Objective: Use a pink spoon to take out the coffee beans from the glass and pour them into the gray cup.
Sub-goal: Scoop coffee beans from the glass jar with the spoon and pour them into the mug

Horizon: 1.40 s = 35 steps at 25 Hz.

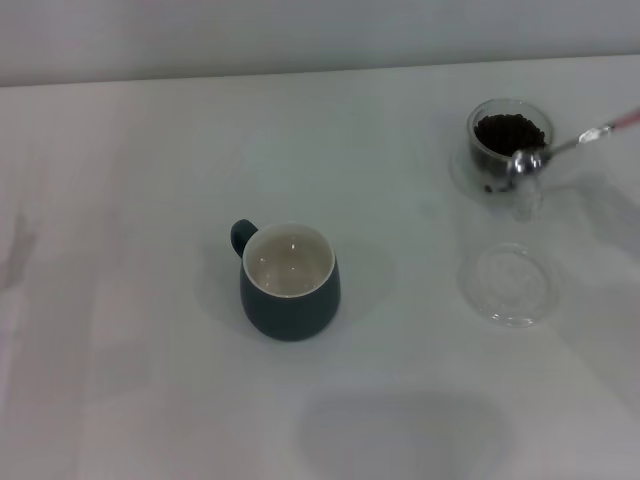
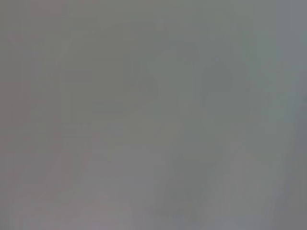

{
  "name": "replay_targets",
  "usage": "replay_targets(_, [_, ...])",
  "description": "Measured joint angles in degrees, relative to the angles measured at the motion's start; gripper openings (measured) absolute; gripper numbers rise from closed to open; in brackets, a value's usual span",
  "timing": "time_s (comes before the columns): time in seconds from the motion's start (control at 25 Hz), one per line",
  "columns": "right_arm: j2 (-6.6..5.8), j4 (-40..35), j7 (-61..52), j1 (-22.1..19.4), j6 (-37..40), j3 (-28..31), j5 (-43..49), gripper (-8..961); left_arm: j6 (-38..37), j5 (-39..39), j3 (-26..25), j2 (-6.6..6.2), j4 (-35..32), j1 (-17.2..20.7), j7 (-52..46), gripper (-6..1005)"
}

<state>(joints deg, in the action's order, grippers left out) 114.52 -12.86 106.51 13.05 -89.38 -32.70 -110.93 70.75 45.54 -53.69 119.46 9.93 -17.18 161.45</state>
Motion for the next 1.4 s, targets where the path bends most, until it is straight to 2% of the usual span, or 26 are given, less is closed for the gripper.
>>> replay_targets(0.24, [0.01,-5.89,4.62,5.28,2.30,-0.03,-0.14,145,0.01,-0.11,0.15,-0.01,0.01,-0.27,0.00,892])
replay_targets(0.4, [0.04,-7.99,9.00,6.97,5.66,-0.58,0.52,145,0.01,-0.12,0.16,0.04,0.01,-0.15,0.00,892])
replay_targets(0.76, [0.37,-8.09,14.79,6.80,13.01,-0.75,1.45,145,-0.56,-0.14,0.23,0.20,0.01,-0.10,-0.05,892])
replay_targets(1.0, [0.58,-6.91,18.50,6.25,14.48,-0.79,1.52,145,-0.68,-0.15,0.26,0.26,0.09,-0.43,-0.08,893])
replay_targets(1.4, [0.71,-4.26,20.35,7.73,17.30,-0.97,1.49,145,-0.79,-0.29,0.26,0.18,0.60,-0.66,-0.09,892])
